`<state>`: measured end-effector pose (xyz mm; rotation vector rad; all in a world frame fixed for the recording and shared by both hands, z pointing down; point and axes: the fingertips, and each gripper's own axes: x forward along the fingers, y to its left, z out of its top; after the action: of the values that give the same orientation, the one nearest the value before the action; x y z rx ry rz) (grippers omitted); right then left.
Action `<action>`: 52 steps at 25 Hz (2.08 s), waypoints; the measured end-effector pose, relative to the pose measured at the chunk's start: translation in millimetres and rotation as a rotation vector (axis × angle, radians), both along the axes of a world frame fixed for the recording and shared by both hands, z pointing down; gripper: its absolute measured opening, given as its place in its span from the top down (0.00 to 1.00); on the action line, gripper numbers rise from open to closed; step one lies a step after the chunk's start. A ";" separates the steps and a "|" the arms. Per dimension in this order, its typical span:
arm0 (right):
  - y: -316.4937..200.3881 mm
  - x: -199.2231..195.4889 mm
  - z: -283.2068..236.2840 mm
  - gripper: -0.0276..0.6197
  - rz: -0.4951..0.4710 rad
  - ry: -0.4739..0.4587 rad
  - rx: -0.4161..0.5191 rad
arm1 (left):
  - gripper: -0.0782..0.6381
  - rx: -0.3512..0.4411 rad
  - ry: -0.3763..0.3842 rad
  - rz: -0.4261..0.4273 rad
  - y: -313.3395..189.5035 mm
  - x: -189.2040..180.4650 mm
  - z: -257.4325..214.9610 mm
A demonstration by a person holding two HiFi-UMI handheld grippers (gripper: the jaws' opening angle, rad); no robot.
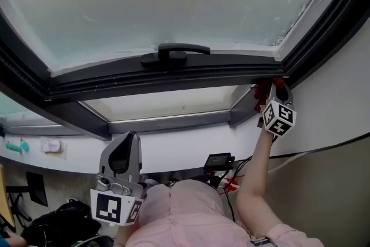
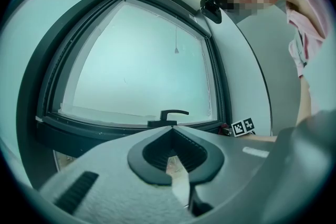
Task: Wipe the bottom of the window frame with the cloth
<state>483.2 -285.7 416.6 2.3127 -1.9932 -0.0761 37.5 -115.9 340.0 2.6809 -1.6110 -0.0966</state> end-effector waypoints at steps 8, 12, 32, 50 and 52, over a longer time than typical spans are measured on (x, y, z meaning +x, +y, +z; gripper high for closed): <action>1.3 10.2 3.0 0.86 0.030 0.026 -0.026 | 0.89 0.001 0.009 -0.019 2.9 -8.9 -2.4; -2.8 13.4 -0.1 0.86 0.037 0.037 -0.028 | 0.89 0.018 0.019 -0.026 4.5 -14.4 -6.3; 32.8 -4.8 -7.8 0.86 0.030 0.027 -0.034 | 0.89 -0.006 0.028 -0.038 32.5 -42.0 2.3; 169.7 -194.1 -74.2 0.86 -0.281 0.027 0.117 | 0.89 0.008 0.062 -0.006 59.6 -74.6 2.1; 184.8 -228.2 -73.7 0.86 -0.323 0.016 0.109 | 0.89 0.012 0.059 0.012 64.3 -83.7 -2.2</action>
<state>255.0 -100.9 343.0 2.0151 -2.3904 -0.2281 -46.2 -51.6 337.7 2.6697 -1.5825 -0.1844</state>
